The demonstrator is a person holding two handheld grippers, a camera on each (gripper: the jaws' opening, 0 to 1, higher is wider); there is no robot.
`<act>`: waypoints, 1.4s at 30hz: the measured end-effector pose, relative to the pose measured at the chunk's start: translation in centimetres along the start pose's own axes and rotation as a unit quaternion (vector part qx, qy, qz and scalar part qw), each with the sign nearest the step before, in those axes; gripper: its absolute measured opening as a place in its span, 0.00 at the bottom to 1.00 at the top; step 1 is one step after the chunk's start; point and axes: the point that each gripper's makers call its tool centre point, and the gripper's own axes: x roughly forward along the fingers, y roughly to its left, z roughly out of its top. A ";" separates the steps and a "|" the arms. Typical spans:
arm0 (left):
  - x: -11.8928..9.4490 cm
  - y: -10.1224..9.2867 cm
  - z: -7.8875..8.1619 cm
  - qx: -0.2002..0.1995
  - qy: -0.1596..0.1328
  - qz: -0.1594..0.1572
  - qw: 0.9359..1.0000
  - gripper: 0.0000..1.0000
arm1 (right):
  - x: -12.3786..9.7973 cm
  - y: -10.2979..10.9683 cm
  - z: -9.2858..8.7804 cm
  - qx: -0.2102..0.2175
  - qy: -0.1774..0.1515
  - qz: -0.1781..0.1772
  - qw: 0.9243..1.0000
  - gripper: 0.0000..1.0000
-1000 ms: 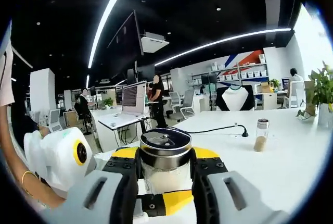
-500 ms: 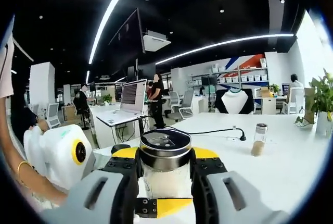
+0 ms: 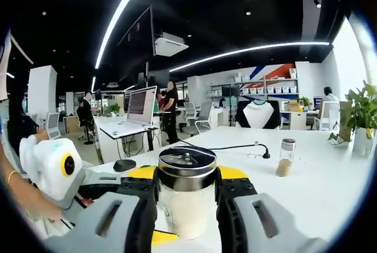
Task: Rotate the seasoning bottle until the label or dispensing opening points toward the visible target arrow and the bottle remains upright within the marked orientation range
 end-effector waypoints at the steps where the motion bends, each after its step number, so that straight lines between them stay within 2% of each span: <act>1: -0.2 0.0 0.0 -0.003 -0.003 -0.002 1.000 0.61 | 0.1 -0.1 -0.1 0.002 0.000 -0.001 1.000 0.34; 11: -1.6 0.5 -0.5 -0.025 -0.005 -0.001 1.000 0.76 | 1.1 -1.4 -2.3 0.007 0.014 -0.010 1.000 0.34; 12: -1.7 0.6 -0.3 -0.029 -0.014 -0.001 0.999 0.79 | 1.2 -1.5 -2.5 0.006 0.015 -0.011 1.000 0.34; 16: -2.1 0.9 -0.3 -0.034 -0.017 0.002 0.999 0.91 | 1.6 -1.8 -3.3 0.001 0.024 -0.014 1.000 0.34; 27: -2.9 1.6 -0.3 -0.020 -0.011 0.012 1.000 0.91 | 3.2 -2.5 -5.7 0.008 0.042 -0.014 0.999 0.34; 42: -3.1 2.4 -0.1 -0.020 -0.007 0.014 1.000 0.90 | 4.6 -3.1 -7.3 0.003 0.058 -0.012 0.998 0.34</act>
